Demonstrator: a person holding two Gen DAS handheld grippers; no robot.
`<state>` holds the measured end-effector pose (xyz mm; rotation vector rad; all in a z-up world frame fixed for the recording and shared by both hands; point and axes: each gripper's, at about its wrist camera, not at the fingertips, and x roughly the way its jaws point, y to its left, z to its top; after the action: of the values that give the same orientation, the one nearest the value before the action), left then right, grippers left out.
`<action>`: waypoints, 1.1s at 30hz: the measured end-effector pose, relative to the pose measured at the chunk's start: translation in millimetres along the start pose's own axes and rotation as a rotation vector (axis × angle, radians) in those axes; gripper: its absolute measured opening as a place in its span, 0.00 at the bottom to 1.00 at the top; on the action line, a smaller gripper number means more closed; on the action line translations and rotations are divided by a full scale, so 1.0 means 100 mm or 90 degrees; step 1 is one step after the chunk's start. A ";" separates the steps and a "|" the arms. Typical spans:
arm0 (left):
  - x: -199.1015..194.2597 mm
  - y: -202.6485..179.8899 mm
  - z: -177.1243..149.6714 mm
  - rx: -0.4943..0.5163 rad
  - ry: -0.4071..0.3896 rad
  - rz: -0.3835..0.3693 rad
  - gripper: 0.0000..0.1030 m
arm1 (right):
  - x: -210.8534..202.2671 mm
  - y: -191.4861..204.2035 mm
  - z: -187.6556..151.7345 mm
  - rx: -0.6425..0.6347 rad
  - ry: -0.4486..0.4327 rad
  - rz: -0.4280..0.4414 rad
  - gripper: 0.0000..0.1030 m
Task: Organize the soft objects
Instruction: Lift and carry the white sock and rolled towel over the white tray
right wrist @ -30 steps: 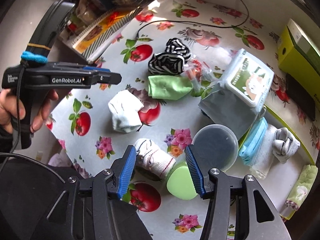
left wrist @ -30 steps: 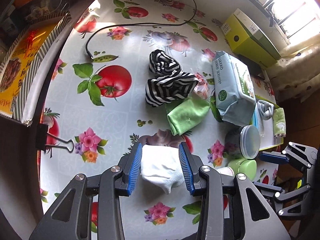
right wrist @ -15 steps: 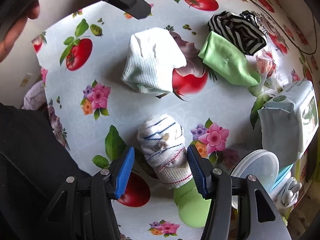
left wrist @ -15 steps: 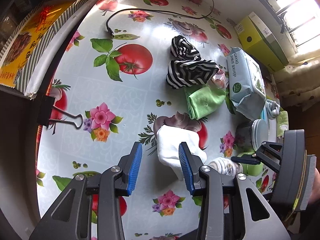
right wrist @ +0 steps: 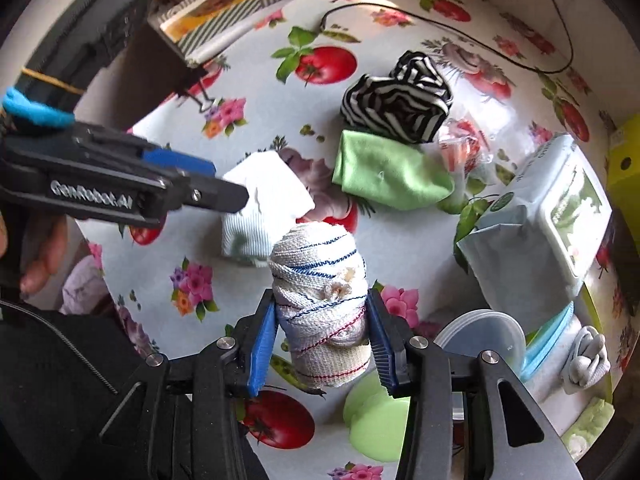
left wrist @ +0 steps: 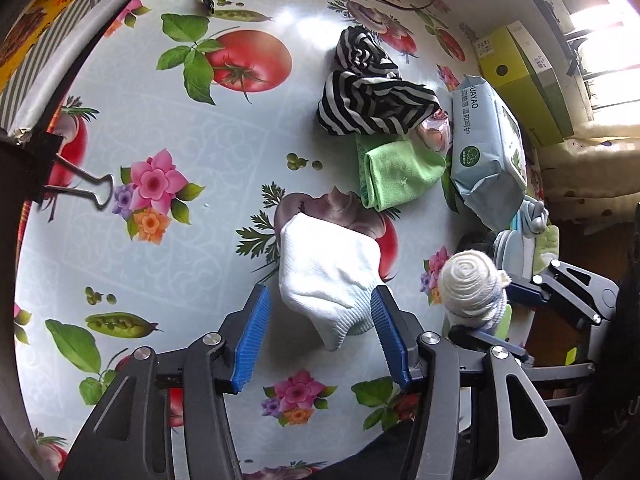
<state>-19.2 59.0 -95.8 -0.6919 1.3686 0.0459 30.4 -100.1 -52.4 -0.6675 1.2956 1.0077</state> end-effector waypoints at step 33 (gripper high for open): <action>-0.26 -0.64 0.36 0.099 -0.077 0.003 0.21 | -0.79 -0.53 -0.22 0.178 -0.141 -0.025 0.41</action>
<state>33.1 34.6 -43.4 -0.5478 1.2434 -0.0149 70.3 -160.4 13.8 -0.3555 1.1946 0.8238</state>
